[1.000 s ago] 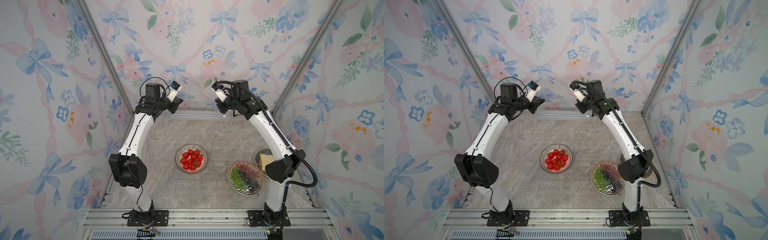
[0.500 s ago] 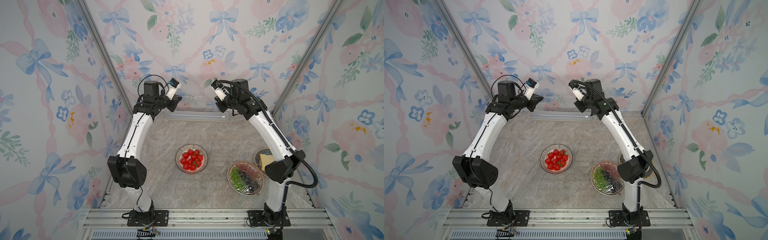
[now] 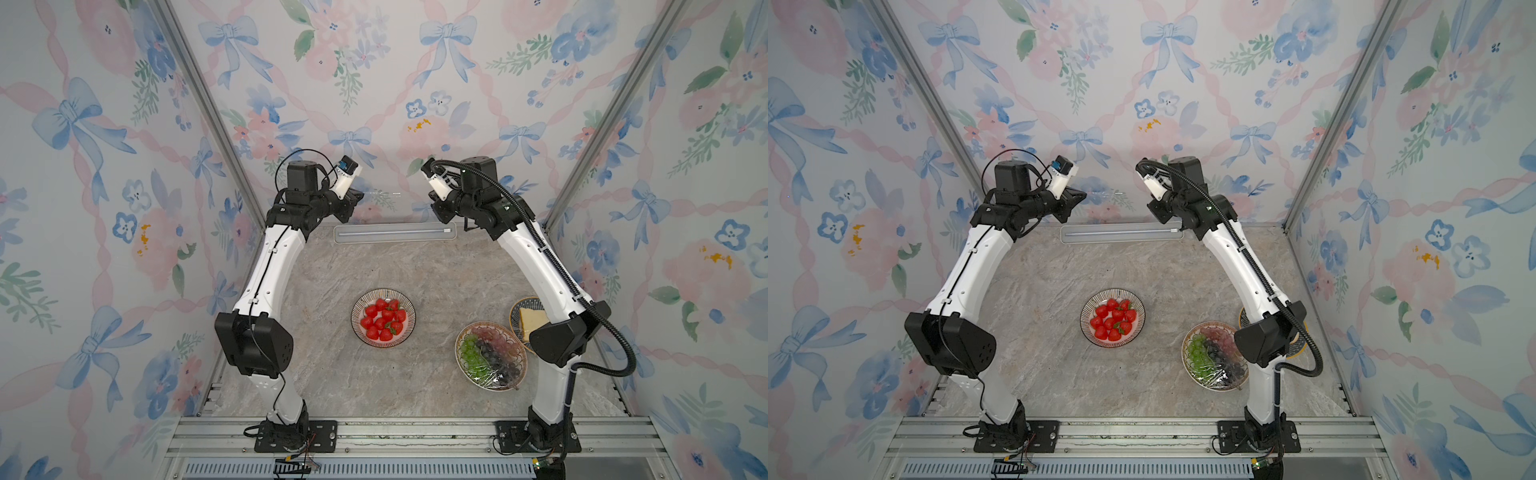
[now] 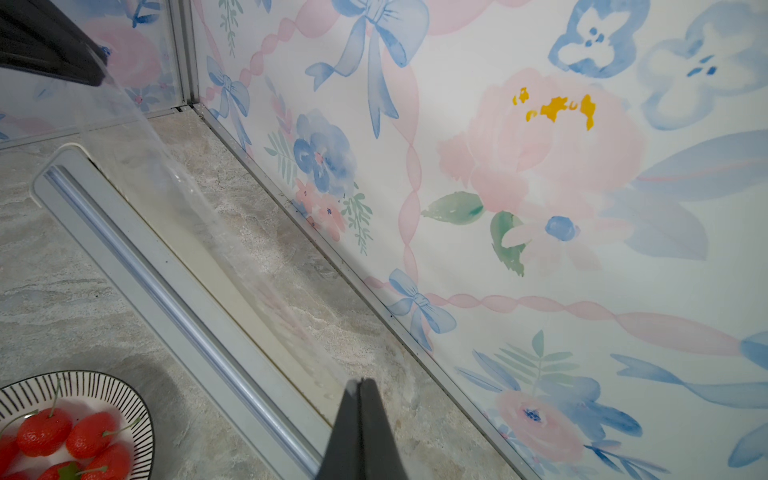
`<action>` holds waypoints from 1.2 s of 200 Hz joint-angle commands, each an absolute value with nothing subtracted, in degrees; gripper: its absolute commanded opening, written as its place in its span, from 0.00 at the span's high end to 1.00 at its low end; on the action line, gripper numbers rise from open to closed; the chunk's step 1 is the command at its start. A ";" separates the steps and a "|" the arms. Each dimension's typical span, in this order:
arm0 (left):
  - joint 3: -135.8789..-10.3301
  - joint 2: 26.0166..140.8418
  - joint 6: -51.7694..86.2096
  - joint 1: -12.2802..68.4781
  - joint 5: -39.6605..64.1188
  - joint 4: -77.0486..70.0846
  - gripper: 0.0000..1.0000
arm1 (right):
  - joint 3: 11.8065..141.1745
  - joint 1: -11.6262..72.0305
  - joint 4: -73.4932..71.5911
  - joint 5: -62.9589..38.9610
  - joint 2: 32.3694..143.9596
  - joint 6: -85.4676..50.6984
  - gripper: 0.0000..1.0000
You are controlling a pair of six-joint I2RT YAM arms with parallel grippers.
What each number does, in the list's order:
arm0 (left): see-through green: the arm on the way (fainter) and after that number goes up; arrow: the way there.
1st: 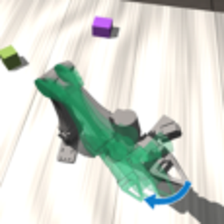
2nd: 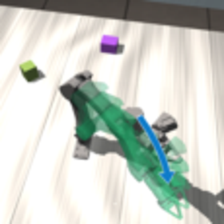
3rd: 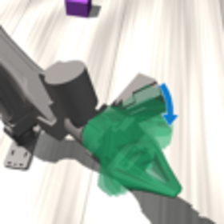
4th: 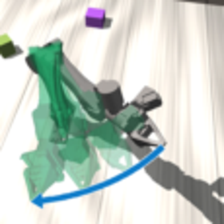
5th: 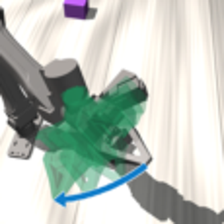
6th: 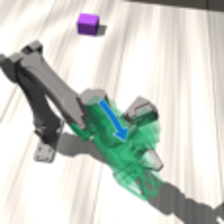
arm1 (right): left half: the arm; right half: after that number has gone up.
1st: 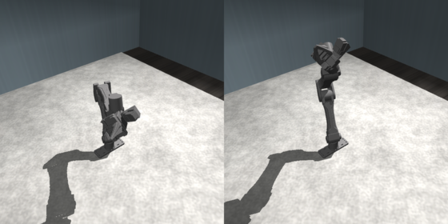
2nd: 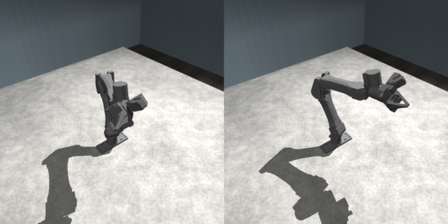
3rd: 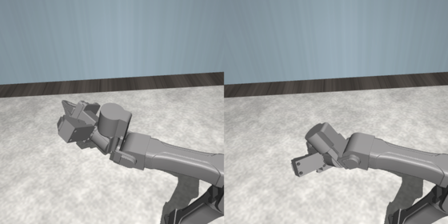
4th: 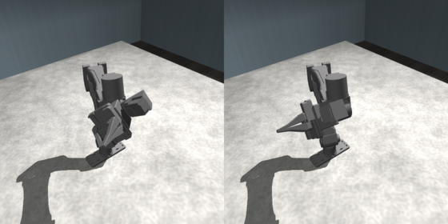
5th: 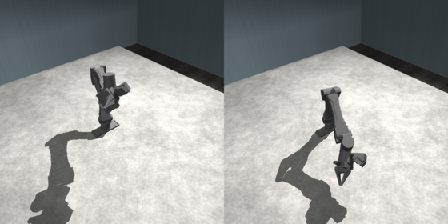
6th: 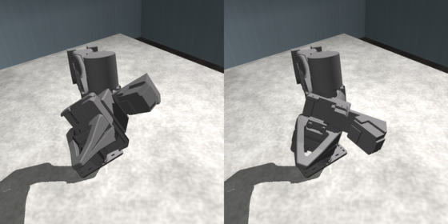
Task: Wrap the plate with plastic wrap
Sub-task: Pull the plastic wrap from the plastic wrap cutting box.
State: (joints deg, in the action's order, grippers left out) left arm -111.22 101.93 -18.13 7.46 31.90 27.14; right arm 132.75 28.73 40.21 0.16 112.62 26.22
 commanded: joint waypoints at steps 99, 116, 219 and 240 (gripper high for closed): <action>-112.59 98.50 -18.19 6.77 30.74 25.13 1.00 | 135.43 29.90 37.09 3.38 112.59 28.04 1.00; -112.51 98.48 -18.24 6.77 30.76 25.09 1.00 | 135.40 29.97 37.05 3.47 112.58 28.04 1.00; -112.06 97.82 -18.78 6.77 30.06 25.13 1.00 | 135.44 30.23 37.05 4.04 112.59 28.12 1.00; -111.97 97.91 -18.83 6.77 30.03 25.18 1.00 | 135.41 30.32 37.06 4.22 112.58 28.12 1.00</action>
State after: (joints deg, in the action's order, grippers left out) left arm -111.22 100.86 -18.17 7.46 30.81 27.14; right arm 133.08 29.87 40.01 2.22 112.64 27.70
